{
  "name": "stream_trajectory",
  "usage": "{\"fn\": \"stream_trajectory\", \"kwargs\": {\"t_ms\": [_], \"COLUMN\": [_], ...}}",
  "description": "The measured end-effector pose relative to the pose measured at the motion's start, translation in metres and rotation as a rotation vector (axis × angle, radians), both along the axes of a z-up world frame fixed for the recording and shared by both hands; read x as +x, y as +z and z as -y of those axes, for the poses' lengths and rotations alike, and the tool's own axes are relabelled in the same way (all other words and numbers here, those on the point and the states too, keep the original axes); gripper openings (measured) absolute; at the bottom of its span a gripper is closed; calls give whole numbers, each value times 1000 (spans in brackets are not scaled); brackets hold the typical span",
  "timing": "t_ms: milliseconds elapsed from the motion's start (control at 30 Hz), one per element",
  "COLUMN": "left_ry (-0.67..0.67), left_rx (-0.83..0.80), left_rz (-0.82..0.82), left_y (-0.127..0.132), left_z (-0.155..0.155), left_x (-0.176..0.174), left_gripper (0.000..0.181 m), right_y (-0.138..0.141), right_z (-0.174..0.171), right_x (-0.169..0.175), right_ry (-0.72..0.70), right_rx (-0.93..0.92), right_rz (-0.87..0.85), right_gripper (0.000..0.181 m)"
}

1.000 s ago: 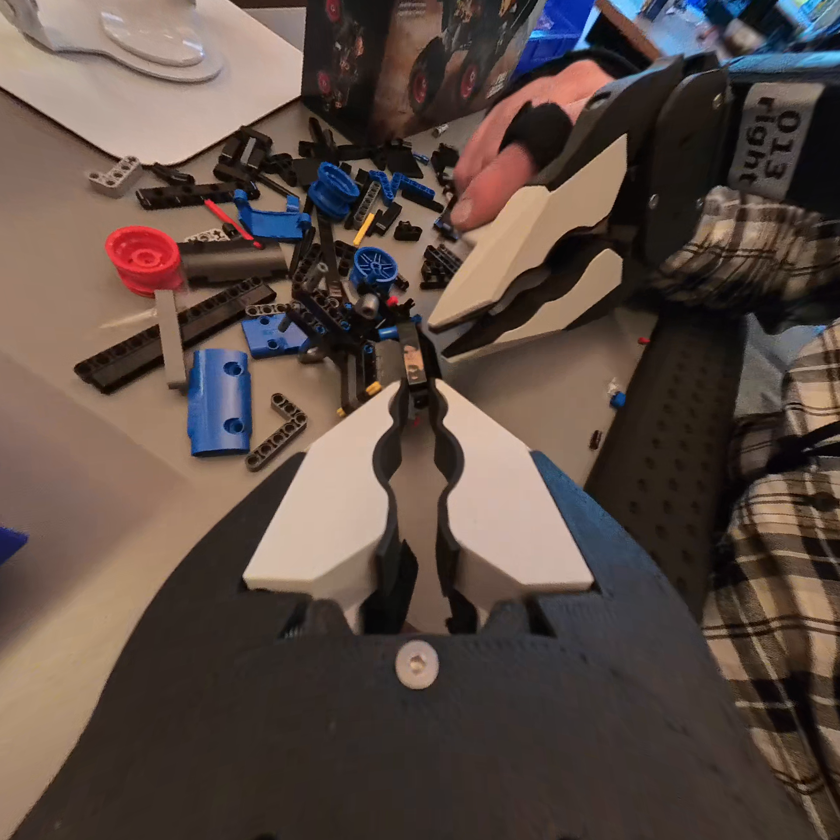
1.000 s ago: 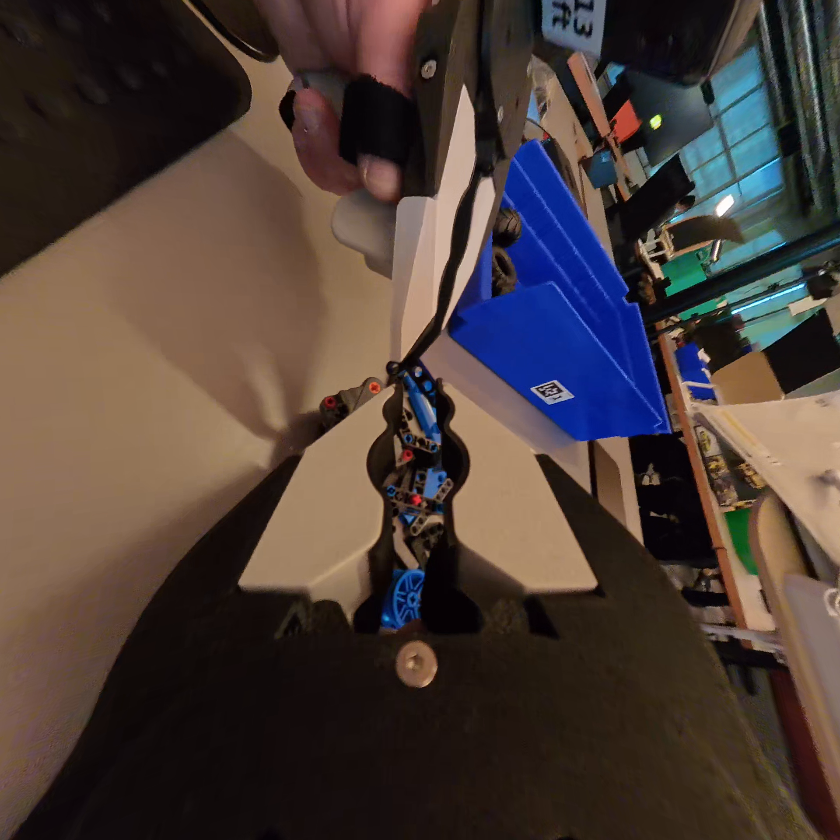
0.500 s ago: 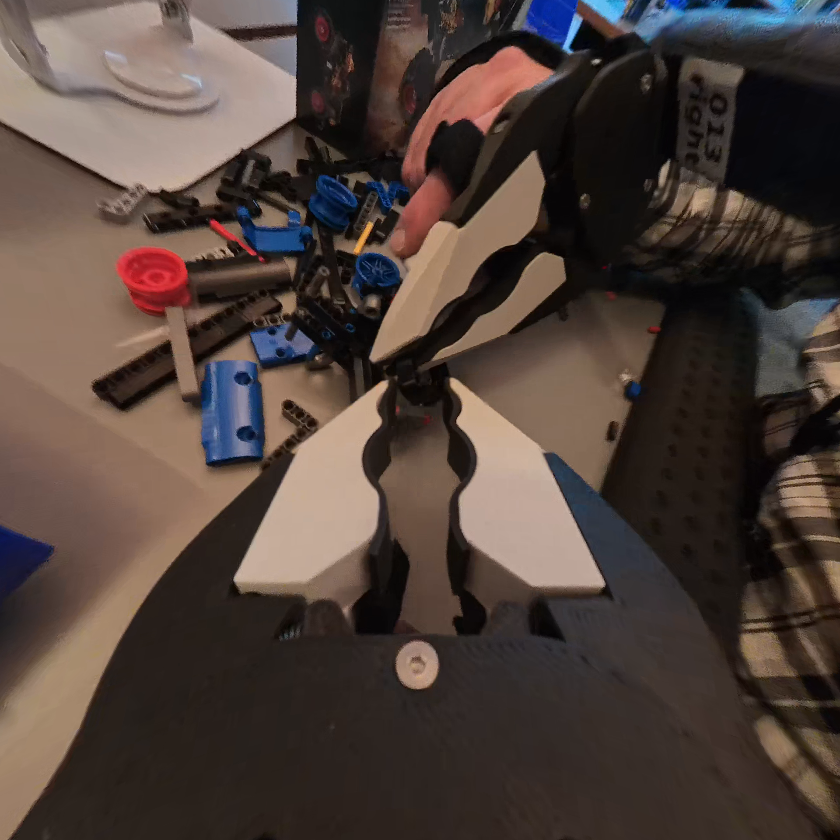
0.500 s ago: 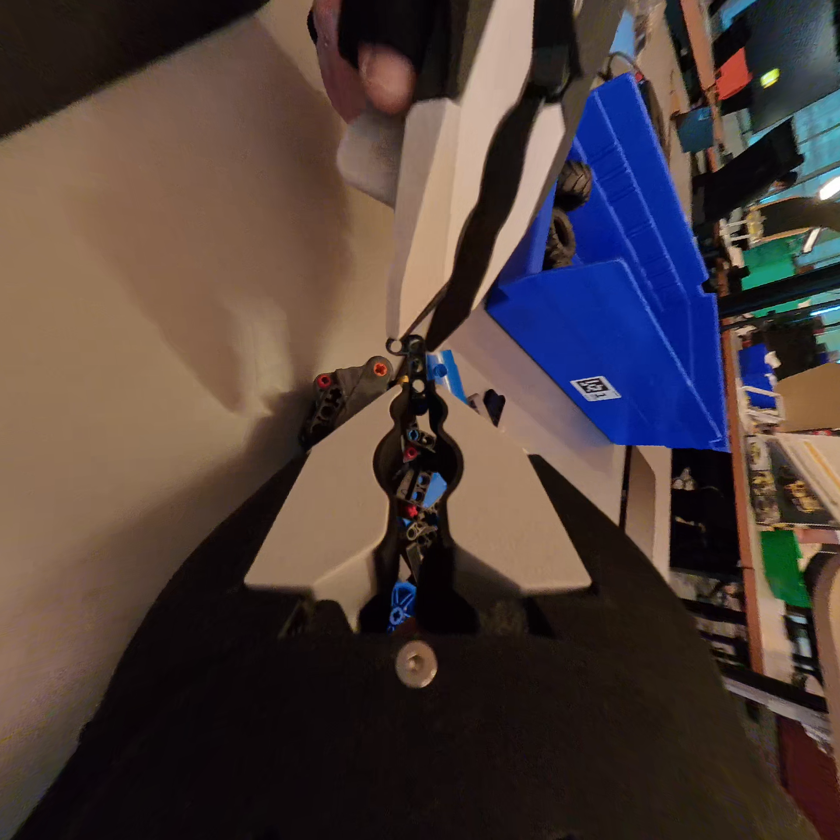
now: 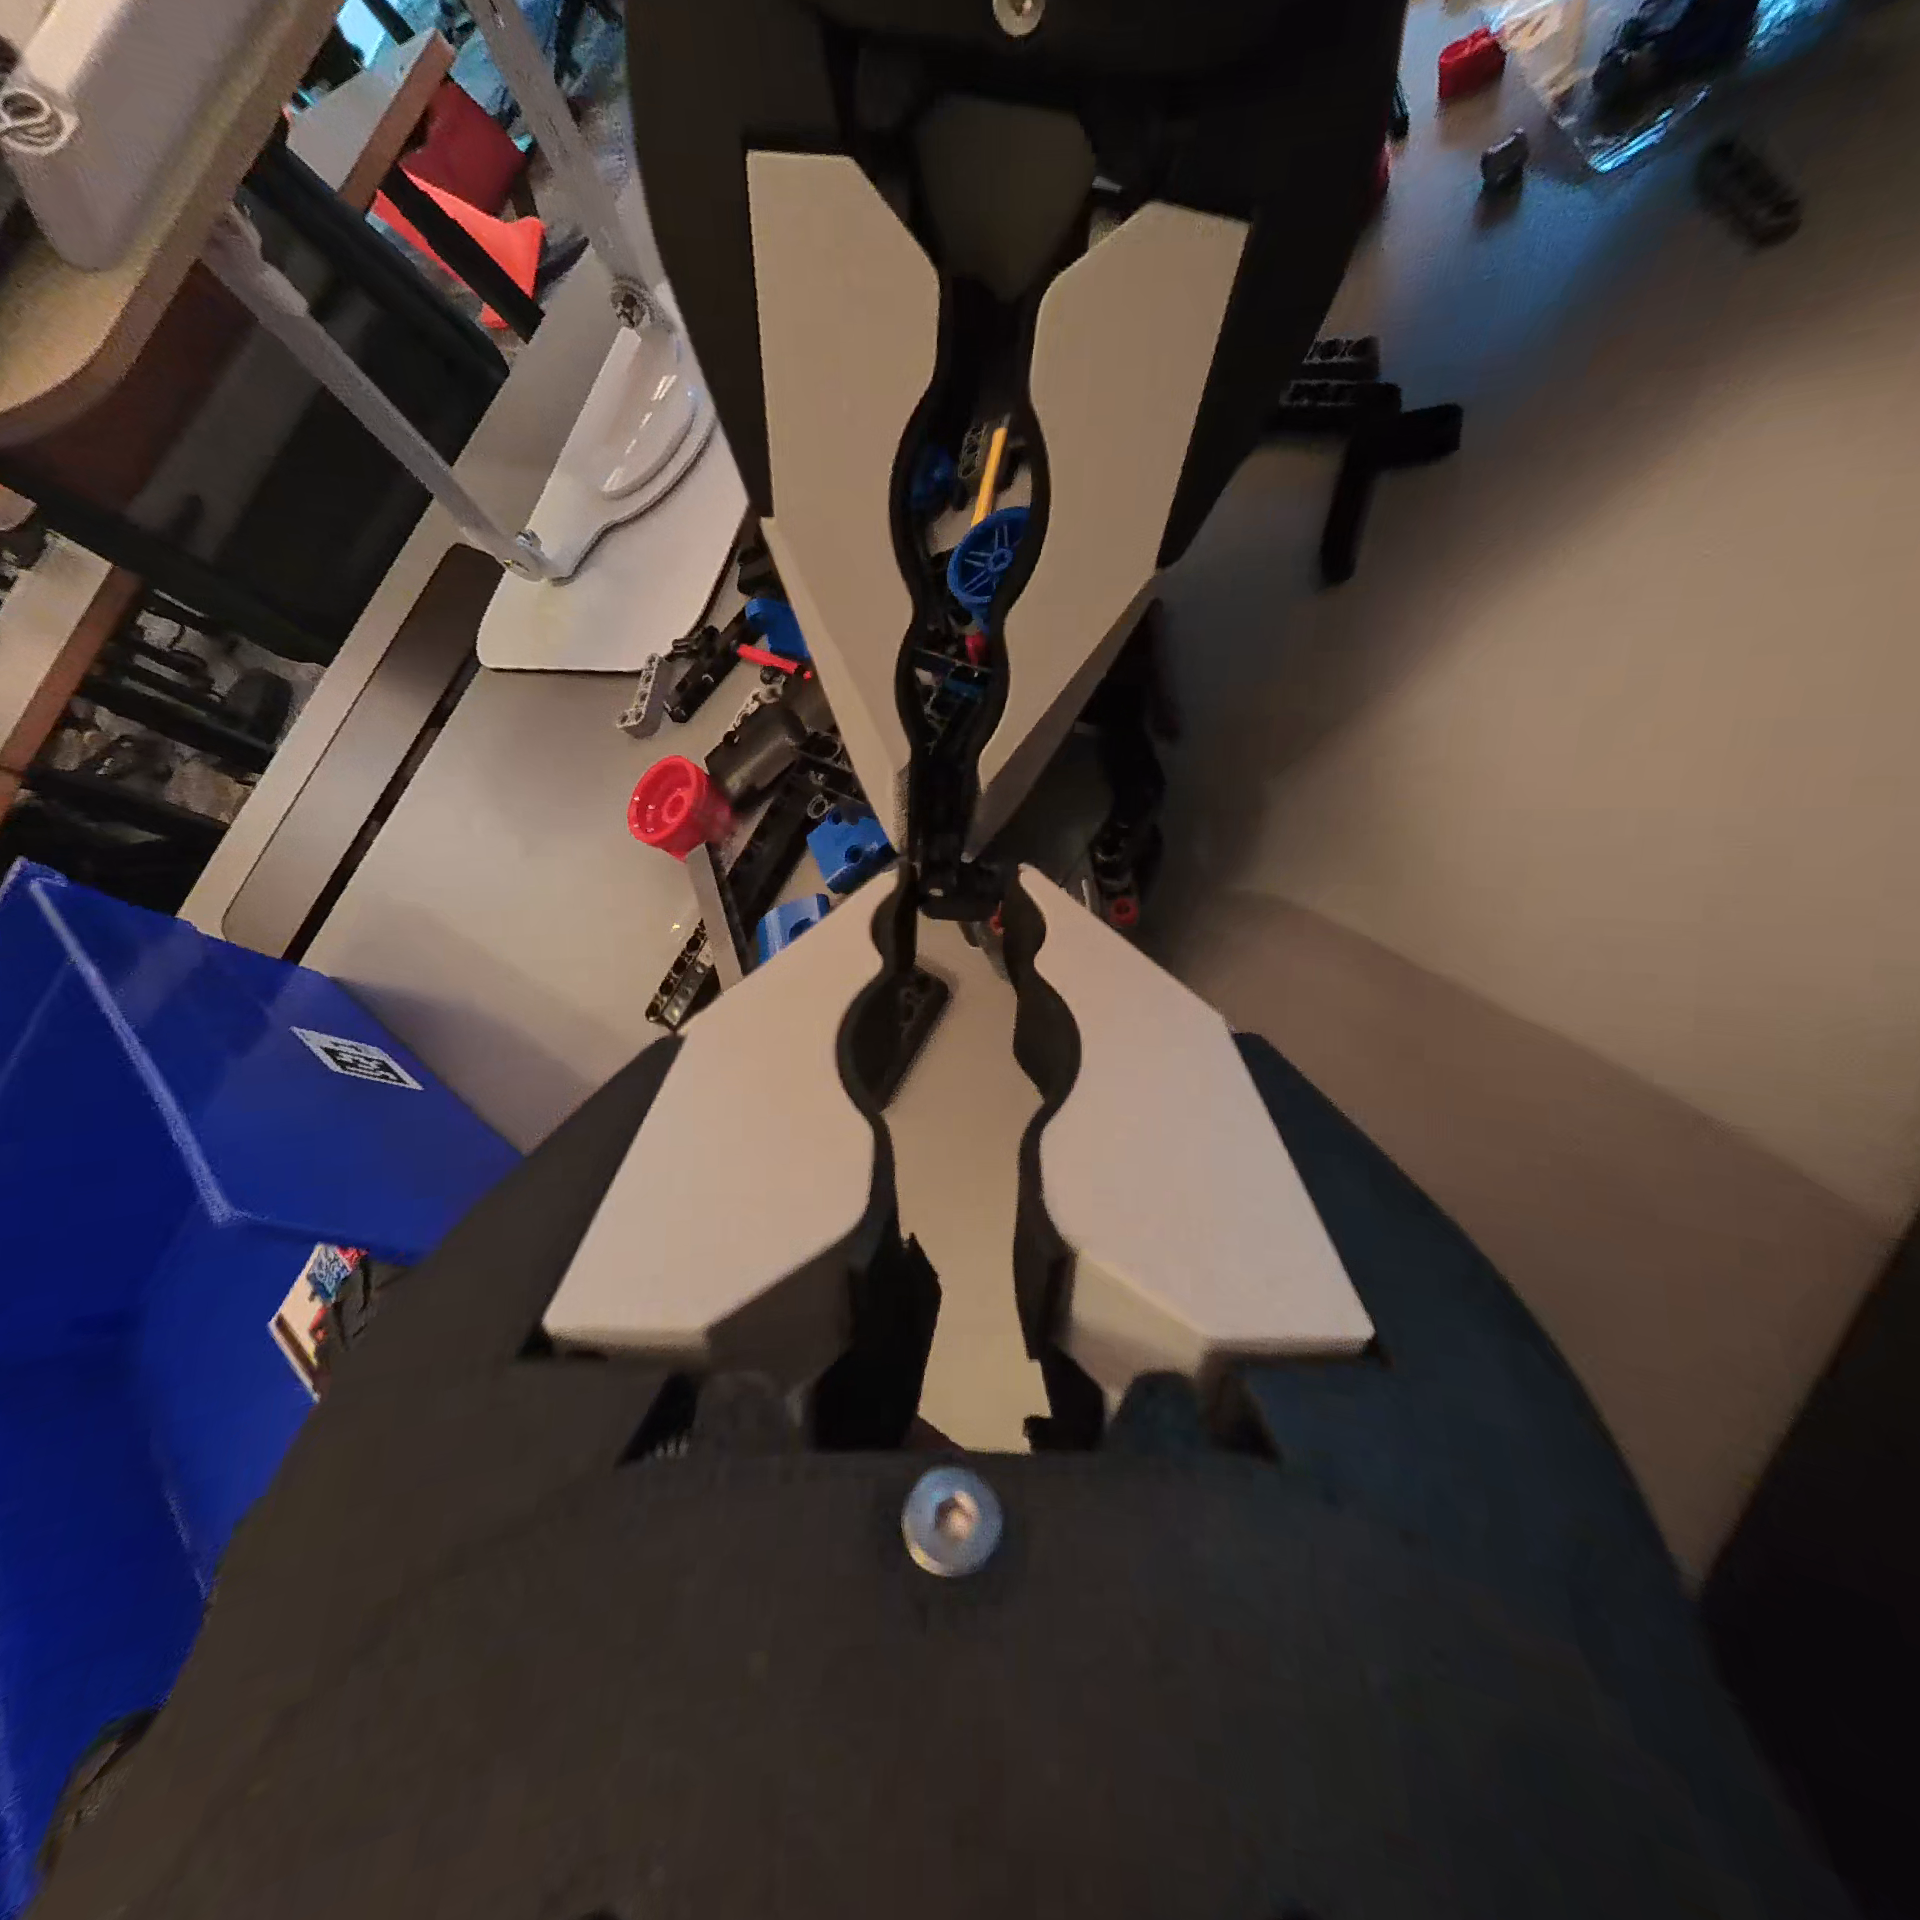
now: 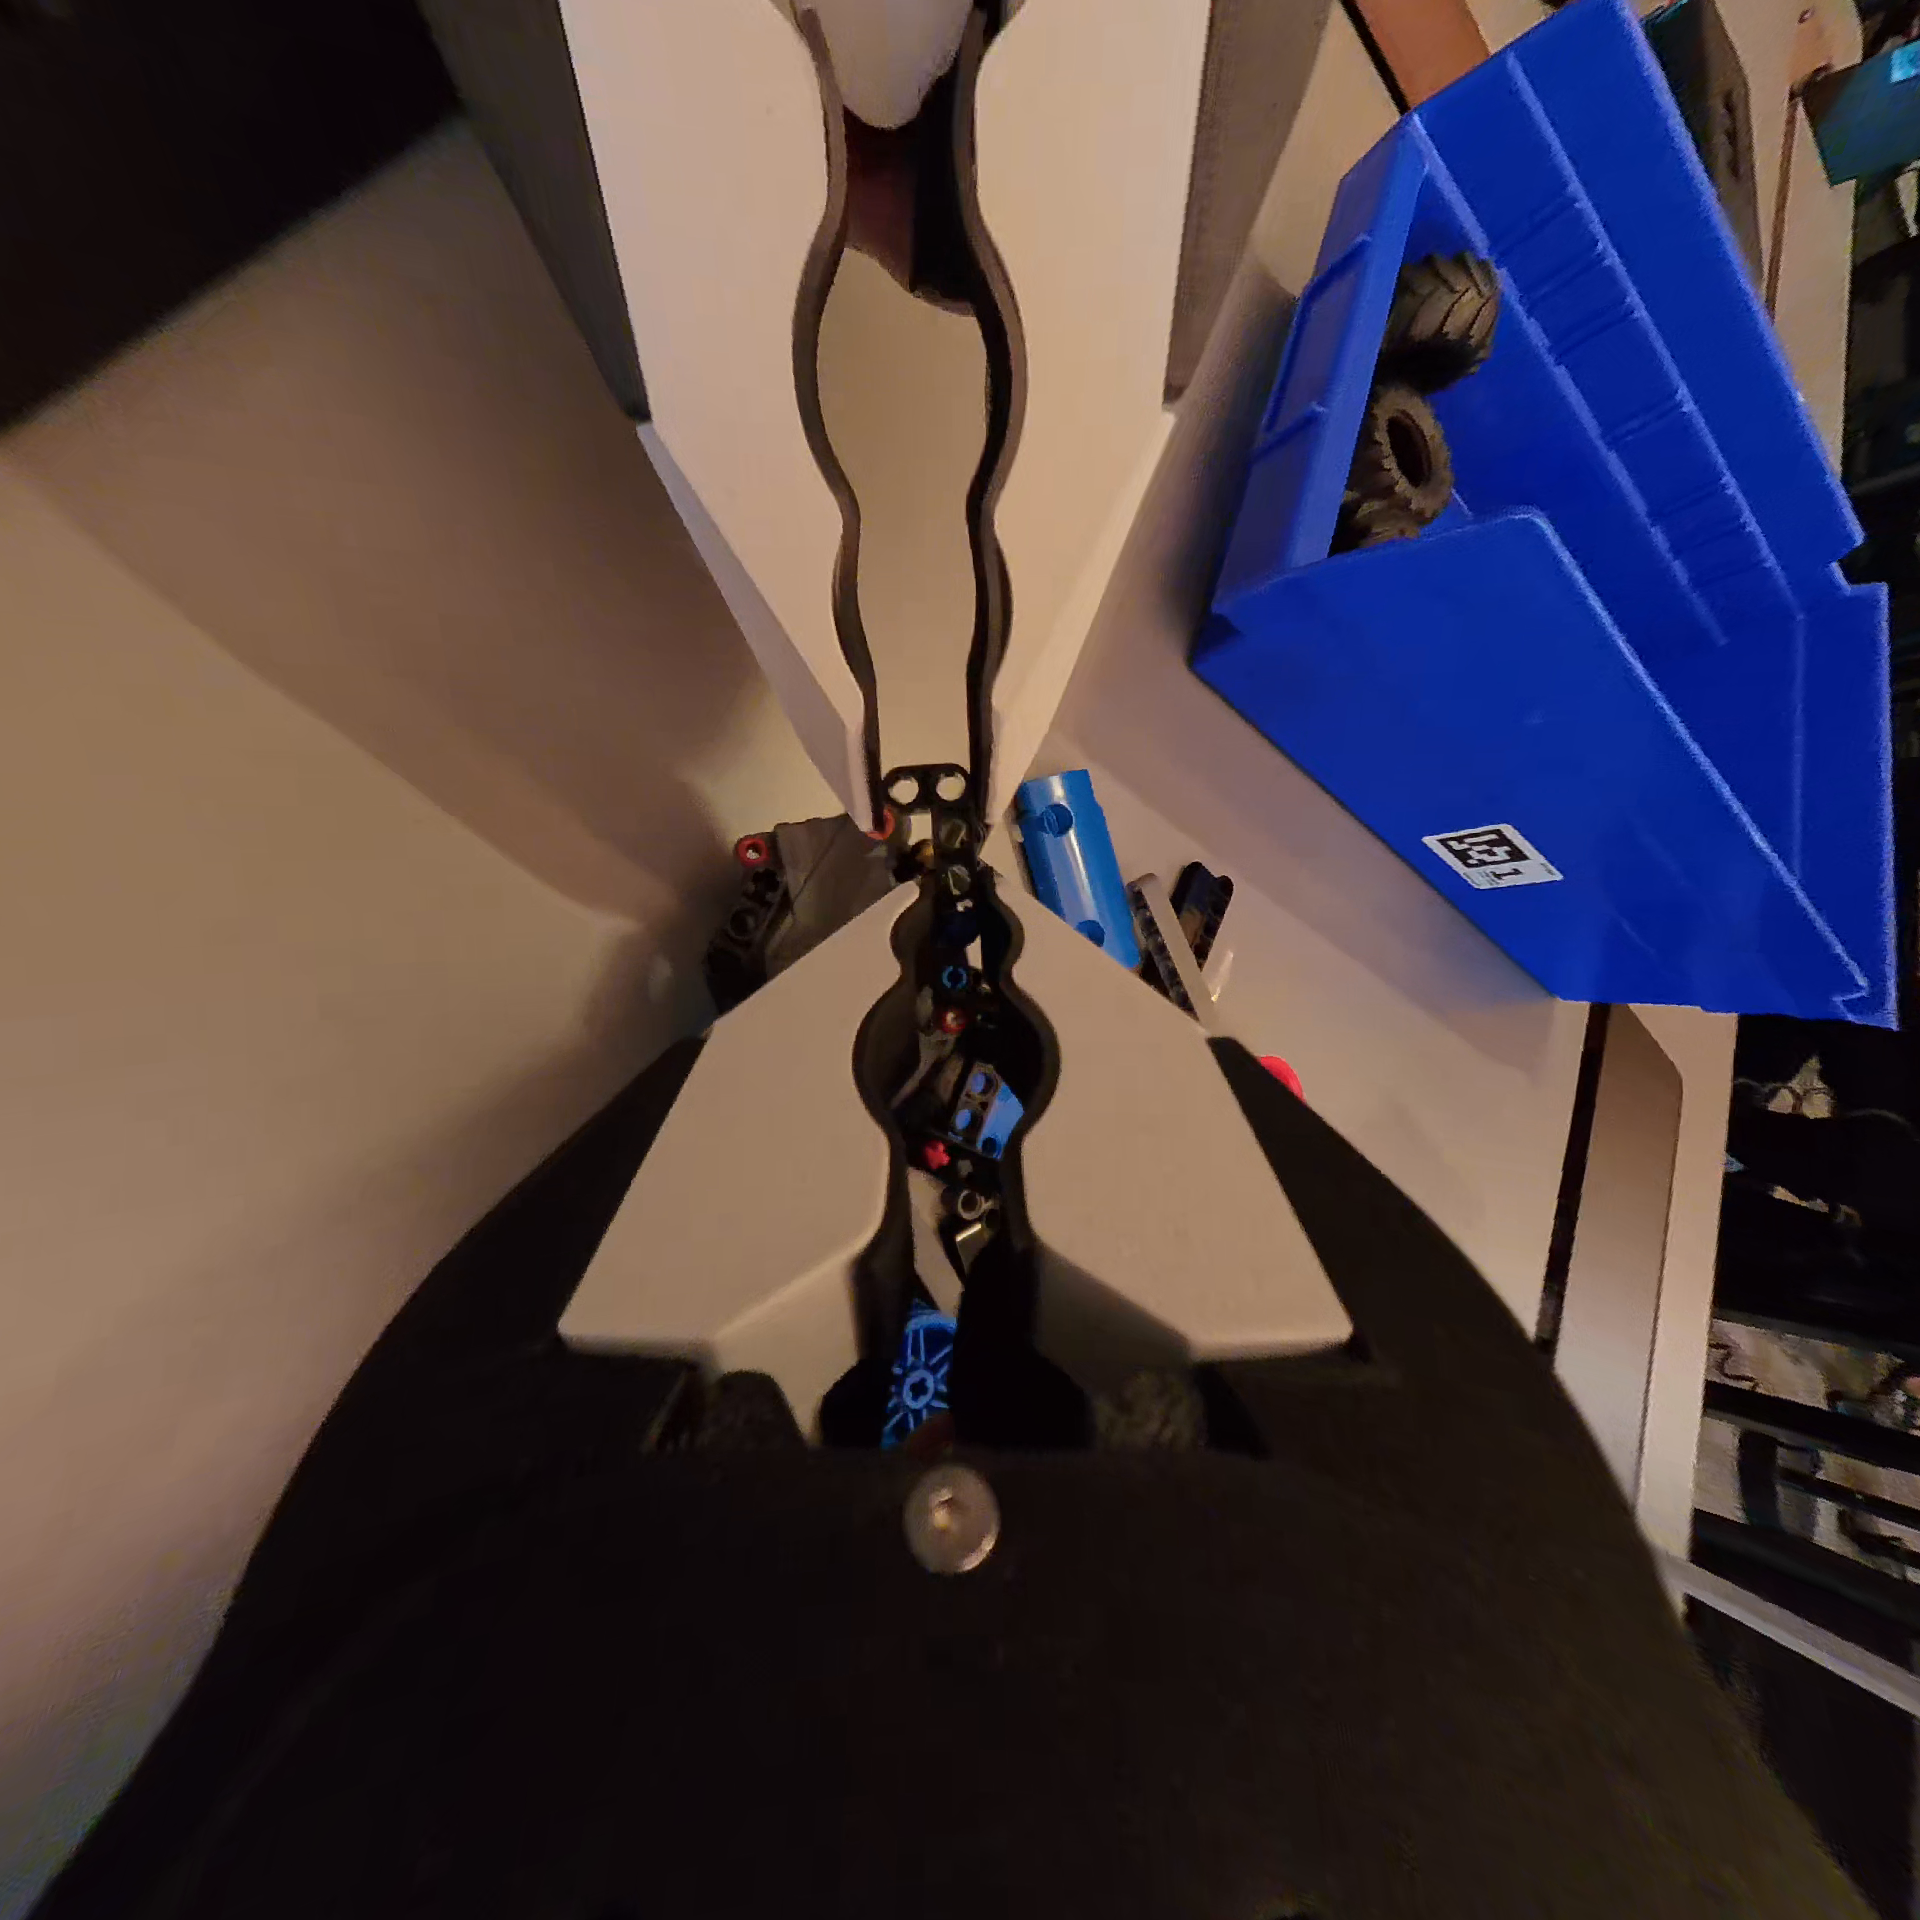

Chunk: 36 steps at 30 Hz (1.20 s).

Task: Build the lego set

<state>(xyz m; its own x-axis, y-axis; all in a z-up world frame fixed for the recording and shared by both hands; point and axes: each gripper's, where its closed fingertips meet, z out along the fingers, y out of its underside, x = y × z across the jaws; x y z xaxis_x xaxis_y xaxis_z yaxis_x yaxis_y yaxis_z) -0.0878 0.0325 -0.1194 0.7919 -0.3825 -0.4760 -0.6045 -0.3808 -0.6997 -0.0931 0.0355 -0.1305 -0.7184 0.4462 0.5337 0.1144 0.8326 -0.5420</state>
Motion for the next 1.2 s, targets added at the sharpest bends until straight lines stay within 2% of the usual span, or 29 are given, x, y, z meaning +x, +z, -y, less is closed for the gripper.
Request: {"fn": "stream_trajectory", "kwargs": {"t_ms": [233,667,933,1200], "left_ry": [7,29,29,27], "left_rx": [-16,-21,-26,-45], "left_rz": [72,112,123,90], "left_y": [-4,-10,-9,-9], "left_z": [2,0,-3,-5], "left_x": [1,-4,-3,-6], "left_gripper": [14,14,14,14], "right_y": [7,6,7,7], "right_z": [4,-1,-6,-7], "right_x": [1,2,3,3], "right_ry": [13,17,6,2], "right_rx": [-111,-160,-174,-157], "right_rz": [33,52,69,53], "right_gripper": [18,9,18,7]}}
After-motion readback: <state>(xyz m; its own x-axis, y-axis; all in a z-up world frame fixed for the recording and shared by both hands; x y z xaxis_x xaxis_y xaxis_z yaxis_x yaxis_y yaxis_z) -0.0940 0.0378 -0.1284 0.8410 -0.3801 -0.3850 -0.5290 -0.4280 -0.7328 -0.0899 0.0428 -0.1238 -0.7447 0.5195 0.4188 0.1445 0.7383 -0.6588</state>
